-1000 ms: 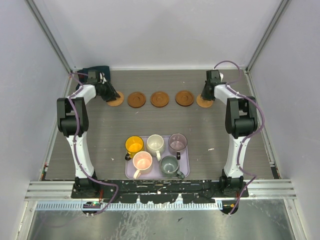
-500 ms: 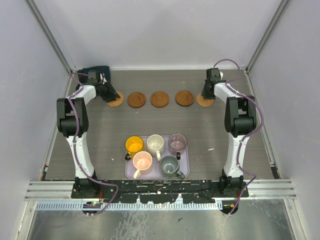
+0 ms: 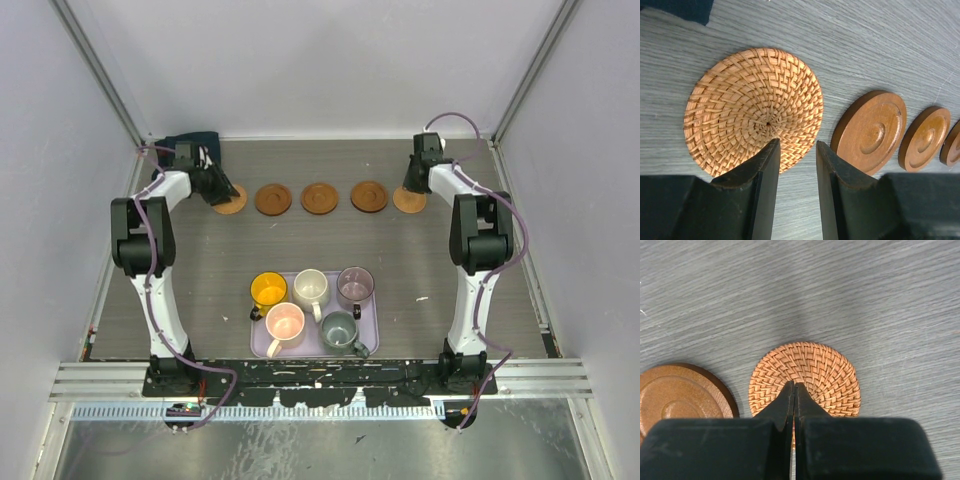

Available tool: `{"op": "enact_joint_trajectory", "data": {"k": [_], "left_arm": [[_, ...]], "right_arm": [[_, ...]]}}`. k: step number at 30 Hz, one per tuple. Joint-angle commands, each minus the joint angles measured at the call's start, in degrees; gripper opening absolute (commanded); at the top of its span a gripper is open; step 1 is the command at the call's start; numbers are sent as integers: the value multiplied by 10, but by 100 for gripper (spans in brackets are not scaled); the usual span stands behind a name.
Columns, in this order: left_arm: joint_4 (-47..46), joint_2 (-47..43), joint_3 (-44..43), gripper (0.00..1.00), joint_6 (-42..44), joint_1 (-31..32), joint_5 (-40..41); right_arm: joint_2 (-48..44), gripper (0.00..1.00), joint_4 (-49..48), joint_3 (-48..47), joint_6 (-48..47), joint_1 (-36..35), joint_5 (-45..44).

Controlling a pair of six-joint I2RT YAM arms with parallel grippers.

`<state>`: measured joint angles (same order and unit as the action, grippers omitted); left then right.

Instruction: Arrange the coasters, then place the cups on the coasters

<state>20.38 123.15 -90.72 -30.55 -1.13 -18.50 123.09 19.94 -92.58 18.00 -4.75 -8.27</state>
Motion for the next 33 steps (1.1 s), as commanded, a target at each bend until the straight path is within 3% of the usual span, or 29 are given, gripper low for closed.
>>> {"op": "enact_joint_trajectory", "data": {"k": [1, 11, 18, 22, 26, 28, 30, 33], "left_arm": [[-23, -61, 5, 37, 10, 2, -1], [-36, -124, 24, 39, 9, 2, -2], [-52, -231, 100, 38, 29, 2, 9], [-61, -297, 143, 39, 42, 2, 19], [-78, -361, 182, 40, 46, 2, 24], [-81, -390, 194, 40, 49, 2, 24], [-82, -418, 207, 41, 53, 3, 23], [-85, -462, 232, 45, 55, 3, 19]], "right_arm": [[-79, 1, -47, 7, -13, -3, 6], [-192, 1, -102, 87, -11, -3, 21], [-345, 3, -170, 177, -1, -4, 20], [-415, 21, -190, 210, -9, -4, 12], [-447, 59, -190, 216, -2, -3, 8], [-454, 72, -192, 214, 9, -3, 2], [-455, 77, -191, 211, 26, -3, -12], [-471, 74, -225, 242, 39, -3, -28]]}}
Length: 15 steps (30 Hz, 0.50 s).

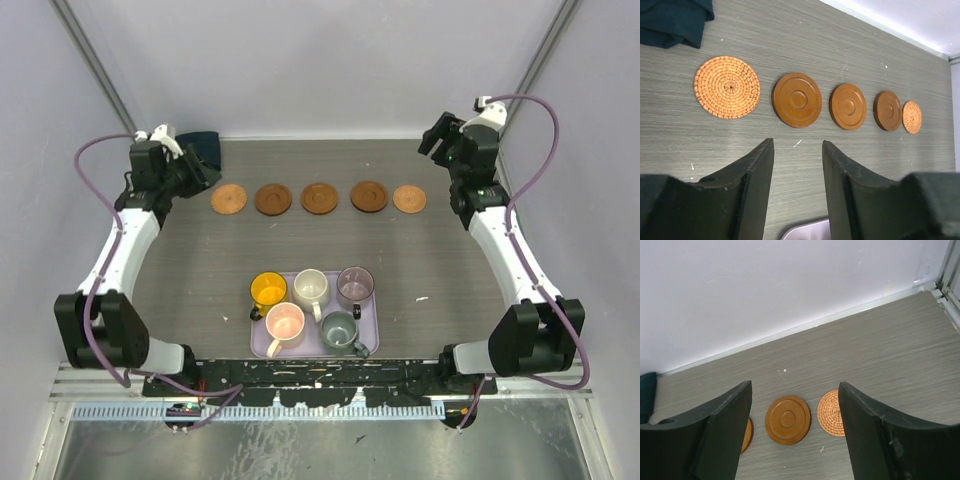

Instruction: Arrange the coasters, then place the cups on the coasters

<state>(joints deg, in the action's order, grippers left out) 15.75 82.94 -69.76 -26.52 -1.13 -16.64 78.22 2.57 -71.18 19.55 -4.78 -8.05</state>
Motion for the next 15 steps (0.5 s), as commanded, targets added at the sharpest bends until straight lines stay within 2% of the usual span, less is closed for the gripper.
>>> {"op": "enact_joint_trajectory", "data": {"k": [1, 3, 6, 10, 13, 15], "left_arm": [[-48, -74, 36, 46, 16, 4, -5], [-66, -108, 69, 46, 15, 5, -8], [-71, -152, 102, 53, 22, 8, -17], [-60, -187, 126, 57, 31, 17, -35], [-51, -210, 144, 58, 35, 38, -30], [-38, -226, 159, 58, 46, 67, -8]], "right_arm": [[-32, 74, -65, 44, 11, -3, -25], [-55, 74, -77, 75, -3, -3, -7], [-87, 74, -70, 112, 3, -3, 8], [-103, 66, -1, 120, 14, -5, 28], [-119, 61, 52, 135, 14, -32, 34], [-136, 61, 81, 150, 5, -75, 4]]}}
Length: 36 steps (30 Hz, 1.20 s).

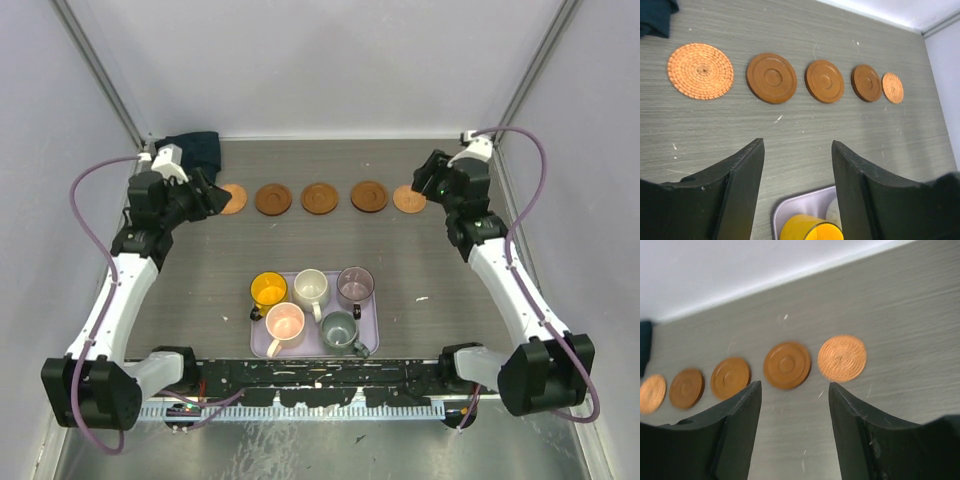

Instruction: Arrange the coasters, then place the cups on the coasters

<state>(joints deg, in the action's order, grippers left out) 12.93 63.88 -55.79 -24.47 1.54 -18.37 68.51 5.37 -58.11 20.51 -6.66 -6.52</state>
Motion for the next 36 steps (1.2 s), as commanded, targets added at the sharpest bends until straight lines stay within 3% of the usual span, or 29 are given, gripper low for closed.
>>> {"op": "enact_joint_trajectory", "data": {"k": [1, 6, 19, 30, 36], "left_arm": [[-1, -46, 25, 58, 31, 57, 27], [35, -74, 52, 58, 43, 112, 74], [83, -152, 141, 63, 21, 187, 97], [95, -145, 146, 64, 23, 197, 101], [96, -140, 149, 64, 20, 202, 105]], "right_arm": [[-47, 61, 67, 27, -7, -84, -35], [-76, 61, 147, 61, 15, -205, -135], [-150, 65, 318, 118, 170, -365, -144], [-137, 72, 324, 157, 254, -495, -139], [-106, 73, 306, 154, 265, -530, -141]]}}
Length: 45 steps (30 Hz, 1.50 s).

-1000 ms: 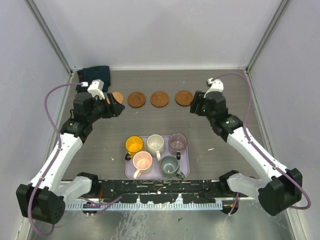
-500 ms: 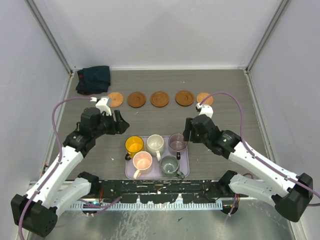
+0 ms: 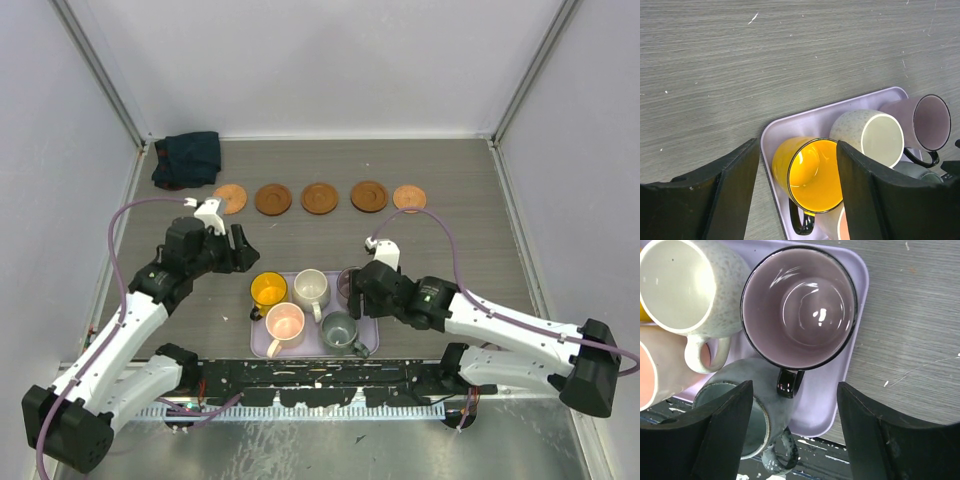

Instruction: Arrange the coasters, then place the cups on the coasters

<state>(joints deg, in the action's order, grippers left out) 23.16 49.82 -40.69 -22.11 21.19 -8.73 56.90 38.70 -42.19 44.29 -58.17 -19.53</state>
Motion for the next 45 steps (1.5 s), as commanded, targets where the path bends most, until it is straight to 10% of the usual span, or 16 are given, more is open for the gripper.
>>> {"op": "enact_joint_trajectory", "data": {"k": [1, 45], "left_arm": [[-7, 0, -2, 65, -4, 6, 10], [-26, 4, 7, 66, -7, 17, 16]], "right_arm": [[14, 73, -31, -4, 28, -16, -12], [143, 48, -56, 27, 88, -18, -69]]}}
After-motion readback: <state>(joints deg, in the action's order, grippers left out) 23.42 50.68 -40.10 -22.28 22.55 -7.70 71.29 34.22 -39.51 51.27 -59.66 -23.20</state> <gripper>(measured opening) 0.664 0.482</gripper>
